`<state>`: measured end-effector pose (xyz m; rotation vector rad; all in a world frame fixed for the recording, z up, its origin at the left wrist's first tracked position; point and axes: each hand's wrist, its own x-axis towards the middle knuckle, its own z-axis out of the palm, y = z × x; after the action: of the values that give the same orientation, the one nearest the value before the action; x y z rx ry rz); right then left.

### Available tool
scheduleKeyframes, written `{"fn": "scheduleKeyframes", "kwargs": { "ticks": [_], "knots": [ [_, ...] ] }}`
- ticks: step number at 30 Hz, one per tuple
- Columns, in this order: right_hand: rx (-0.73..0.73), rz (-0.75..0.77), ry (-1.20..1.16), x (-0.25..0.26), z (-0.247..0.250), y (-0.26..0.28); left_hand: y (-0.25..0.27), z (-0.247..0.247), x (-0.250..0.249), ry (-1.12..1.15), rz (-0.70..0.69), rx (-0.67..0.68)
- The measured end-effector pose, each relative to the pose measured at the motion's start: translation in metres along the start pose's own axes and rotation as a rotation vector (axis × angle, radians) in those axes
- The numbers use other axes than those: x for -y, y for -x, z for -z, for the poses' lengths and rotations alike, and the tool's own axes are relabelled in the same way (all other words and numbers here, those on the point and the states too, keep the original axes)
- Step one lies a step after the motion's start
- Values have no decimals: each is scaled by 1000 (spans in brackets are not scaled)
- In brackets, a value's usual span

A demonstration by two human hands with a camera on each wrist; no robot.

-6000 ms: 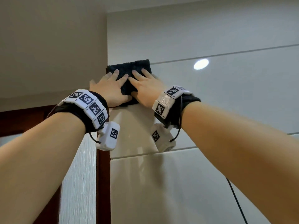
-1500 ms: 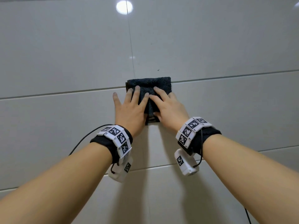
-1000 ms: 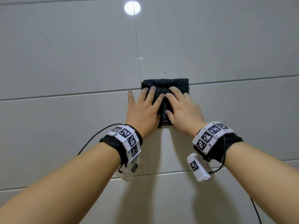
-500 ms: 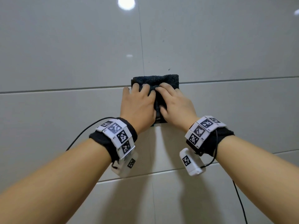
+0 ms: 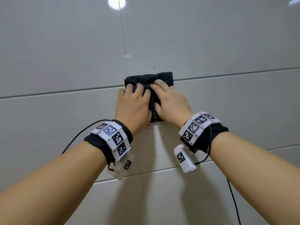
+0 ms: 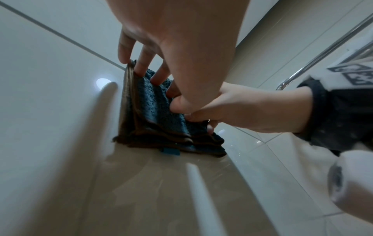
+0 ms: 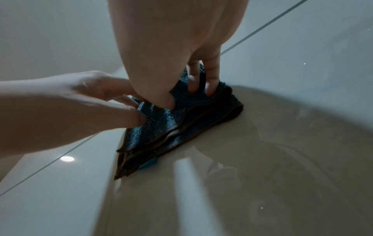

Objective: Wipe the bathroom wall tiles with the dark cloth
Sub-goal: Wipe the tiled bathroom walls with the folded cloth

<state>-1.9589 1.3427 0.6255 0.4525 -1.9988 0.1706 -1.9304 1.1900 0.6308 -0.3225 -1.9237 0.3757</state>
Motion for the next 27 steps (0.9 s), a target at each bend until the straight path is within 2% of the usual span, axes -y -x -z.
{"fn": "scheduleKeyframes", "kwargs": {
  "ticks": [6, 12, 21, 27],
  "knots": [
    [41, -13, -8, -49, 16, 8, -22, 6, -43, -6, -9, 101],
    [62, -35, 8, -109, 30, 22, -50, 11, -98, 14, -36, 146],
    [53, -113, 48, -208, 51, 45, -95, 12, -192, 33, -69, 162],
    [50, -185, 90, -277, 67, 62, -129, 8, -256, -1, -124, 126]
  ]
}}
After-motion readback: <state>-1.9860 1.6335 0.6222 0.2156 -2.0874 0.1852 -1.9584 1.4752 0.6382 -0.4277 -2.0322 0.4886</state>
